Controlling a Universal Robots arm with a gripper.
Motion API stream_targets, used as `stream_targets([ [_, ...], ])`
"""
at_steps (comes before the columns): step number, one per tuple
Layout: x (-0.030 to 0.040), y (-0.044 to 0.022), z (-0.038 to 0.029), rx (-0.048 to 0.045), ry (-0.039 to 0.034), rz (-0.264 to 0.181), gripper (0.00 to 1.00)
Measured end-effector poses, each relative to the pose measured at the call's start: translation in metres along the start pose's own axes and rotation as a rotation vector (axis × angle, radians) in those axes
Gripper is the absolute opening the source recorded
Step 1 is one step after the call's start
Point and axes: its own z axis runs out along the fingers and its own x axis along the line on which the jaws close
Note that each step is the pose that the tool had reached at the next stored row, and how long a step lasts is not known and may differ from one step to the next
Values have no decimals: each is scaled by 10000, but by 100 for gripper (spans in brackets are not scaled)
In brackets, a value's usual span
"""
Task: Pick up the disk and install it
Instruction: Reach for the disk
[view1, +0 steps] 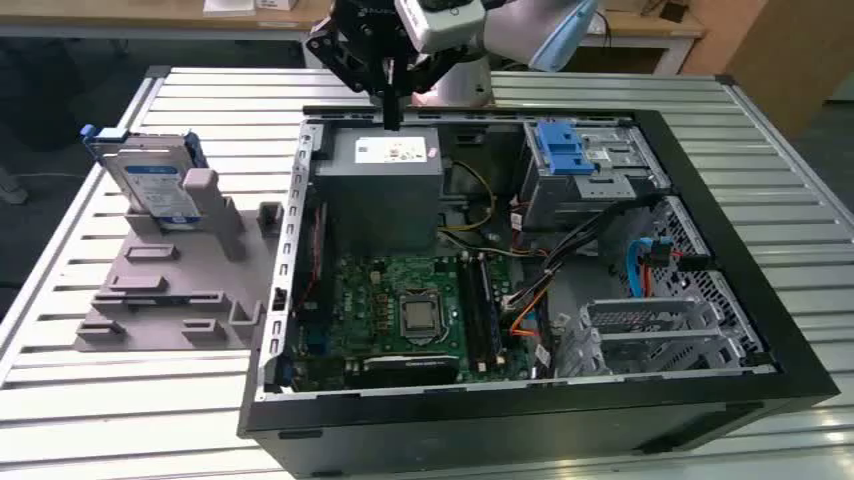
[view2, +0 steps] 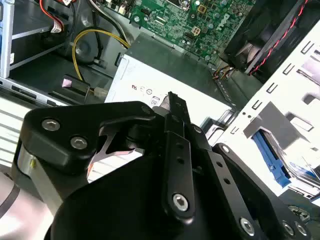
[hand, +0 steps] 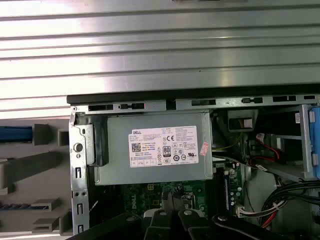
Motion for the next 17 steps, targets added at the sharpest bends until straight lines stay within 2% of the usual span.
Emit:
stream_targets([
  [12,2,0,0,1,0,1,11],
  [17,46,-3,-1,0,0,0,11],
])
